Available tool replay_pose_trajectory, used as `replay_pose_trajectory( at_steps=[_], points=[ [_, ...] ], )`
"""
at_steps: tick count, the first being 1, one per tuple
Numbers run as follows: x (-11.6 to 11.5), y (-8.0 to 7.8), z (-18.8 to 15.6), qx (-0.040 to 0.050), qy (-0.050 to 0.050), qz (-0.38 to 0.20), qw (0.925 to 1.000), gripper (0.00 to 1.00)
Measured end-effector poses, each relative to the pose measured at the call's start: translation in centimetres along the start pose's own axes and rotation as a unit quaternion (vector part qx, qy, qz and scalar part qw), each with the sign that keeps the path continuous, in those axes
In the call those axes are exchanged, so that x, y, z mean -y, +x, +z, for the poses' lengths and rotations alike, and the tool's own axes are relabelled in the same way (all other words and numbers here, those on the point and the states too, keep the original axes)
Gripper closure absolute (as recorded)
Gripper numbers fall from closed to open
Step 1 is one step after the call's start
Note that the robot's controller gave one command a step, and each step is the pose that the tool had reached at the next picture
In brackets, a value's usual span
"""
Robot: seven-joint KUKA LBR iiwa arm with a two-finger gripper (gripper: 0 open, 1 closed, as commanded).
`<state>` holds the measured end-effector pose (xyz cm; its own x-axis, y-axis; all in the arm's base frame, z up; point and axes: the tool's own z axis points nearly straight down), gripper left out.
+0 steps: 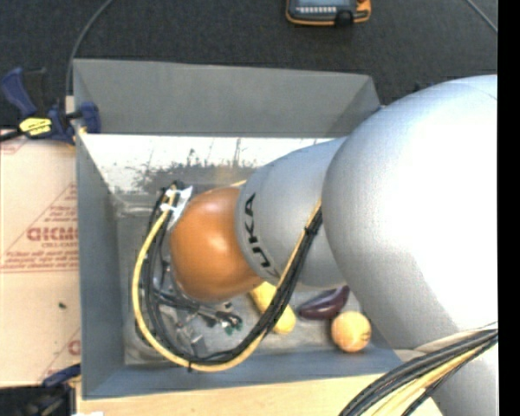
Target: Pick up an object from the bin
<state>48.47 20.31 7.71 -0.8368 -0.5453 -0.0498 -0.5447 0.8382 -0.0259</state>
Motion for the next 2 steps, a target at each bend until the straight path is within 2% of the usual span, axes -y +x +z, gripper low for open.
replay_pose_trajectory(
  at_steps=[1,2],
  points=[
    [-1.2,-1.0,0.0,-0.0123,0.010,-0.025,0.9996,1.00],
    [-0.2,-0.2,0.0,0.0009,0.000,-0.022,0.9998,1.00]
  ],
)
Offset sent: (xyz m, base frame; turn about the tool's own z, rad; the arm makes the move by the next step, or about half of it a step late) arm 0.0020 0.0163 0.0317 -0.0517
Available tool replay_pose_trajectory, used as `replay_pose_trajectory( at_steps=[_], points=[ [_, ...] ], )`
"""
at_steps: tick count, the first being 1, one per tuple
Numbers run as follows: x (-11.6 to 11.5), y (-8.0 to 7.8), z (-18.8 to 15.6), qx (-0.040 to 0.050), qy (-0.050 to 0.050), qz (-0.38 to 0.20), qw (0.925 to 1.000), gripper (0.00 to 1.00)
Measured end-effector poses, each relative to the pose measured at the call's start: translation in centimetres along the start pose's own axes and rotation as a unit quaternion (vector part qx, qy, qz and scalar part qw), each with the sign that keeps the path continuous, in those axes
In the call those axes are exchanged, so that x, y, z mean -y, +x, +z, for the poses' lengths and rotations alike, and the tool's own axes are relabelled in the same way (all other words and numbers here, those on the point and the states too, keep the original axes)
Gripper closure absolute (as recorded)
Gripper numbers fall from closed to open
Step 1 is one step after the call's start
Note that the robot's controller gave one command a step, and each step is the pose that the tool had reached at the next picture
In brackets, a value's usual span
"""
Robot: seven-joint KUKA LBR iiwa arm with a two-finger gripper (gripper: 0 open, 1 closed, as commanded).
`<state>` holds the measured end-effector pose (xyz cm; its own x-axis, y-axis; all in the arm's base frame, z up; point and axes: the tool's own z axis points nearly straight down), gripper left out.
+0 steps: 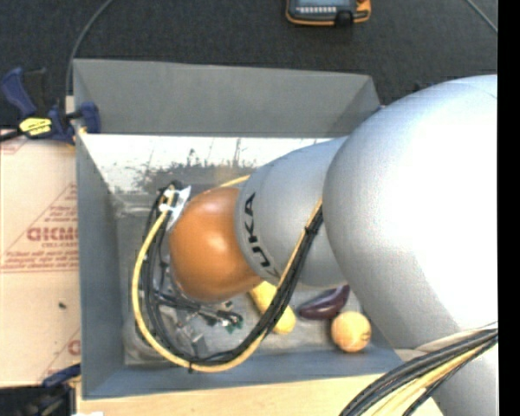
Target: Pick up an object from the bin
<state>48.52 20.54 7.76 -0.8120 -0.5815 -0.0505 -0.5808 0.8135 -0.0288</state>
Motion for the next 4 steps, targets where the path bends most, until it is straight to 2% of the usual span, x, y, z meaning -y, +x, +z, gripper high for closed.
replay_pose_trajectory(
  at_steps=[1,2,3,4],
  points=[
    [-0.2,-0.3,-1.5,0.0001,0.001,-0.001,1.0000,1.00],
    [0.2,-1.2,-3.6,0.0161,0.005,0.001,0.9999,1.00],
    [0.0,-0.8,-5.3,0.0071,0.003,0.000,1.0000,1.00],
    [0.2,-0.8,-7.5,0.0055,0.003,0.001,1.0000,1.00]
  ],
)
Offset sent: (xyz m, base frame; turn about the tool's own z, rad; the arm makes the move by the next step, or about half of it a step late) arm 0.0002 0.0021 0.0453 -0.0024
